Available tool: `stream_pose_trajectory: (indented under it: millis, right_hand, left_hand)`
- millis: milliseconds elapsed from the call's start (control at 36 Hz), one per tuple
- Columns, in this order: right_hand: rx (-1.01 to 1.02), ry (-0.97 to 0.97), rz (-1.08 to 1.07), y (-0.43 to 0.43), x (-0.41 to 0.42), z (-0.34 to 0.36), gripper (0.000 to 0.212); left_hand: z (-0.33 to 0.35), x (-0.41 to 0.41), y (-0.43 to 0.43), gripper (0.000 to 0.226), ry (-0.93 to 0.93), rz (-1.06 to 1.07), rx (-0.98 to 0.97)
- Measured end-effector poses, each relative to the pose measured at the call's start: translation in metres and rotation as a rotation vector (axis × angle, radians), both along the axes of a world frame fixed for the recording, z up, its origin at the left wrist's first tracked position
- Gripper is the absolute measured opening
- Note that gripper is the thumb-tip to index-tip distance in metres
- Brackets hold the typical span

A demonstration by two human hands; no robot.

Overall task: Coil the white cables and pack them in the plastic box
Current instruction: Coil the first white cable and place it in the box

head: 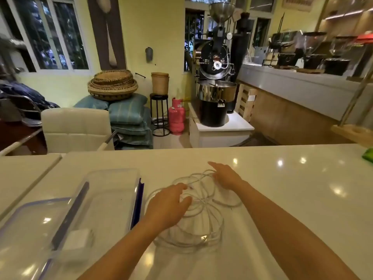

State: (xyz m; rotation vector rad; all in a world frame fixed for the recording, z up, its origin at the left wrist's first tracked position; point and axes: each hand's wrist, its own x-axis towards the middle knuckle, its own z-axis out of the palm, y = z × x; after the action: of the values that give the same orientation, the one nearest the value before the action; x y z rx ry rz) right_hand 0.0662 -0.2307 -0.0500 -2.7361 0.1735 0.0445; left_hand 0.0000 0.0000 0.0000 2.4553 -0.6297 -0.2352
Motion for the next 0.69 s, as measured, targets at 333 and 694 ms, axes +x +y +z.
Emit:
stream_pose_trajectory:
  millis: [333, 694]
  right_hand:
    - [-0.052, -0.144, -0.059, -0.003, 0.004, 0.024, 0.026]
    - [0.12, -0.434, -0.007, 0.006, -0.044, 0.158, 0.022]
  left_hand:
    - [0.007, 0.019, -0.002, 0.025, 0.124, 0.054, -0.205]
    - [0.08, 0.024, -0.032, 0.023, 0.351, -0.127, -0.655]
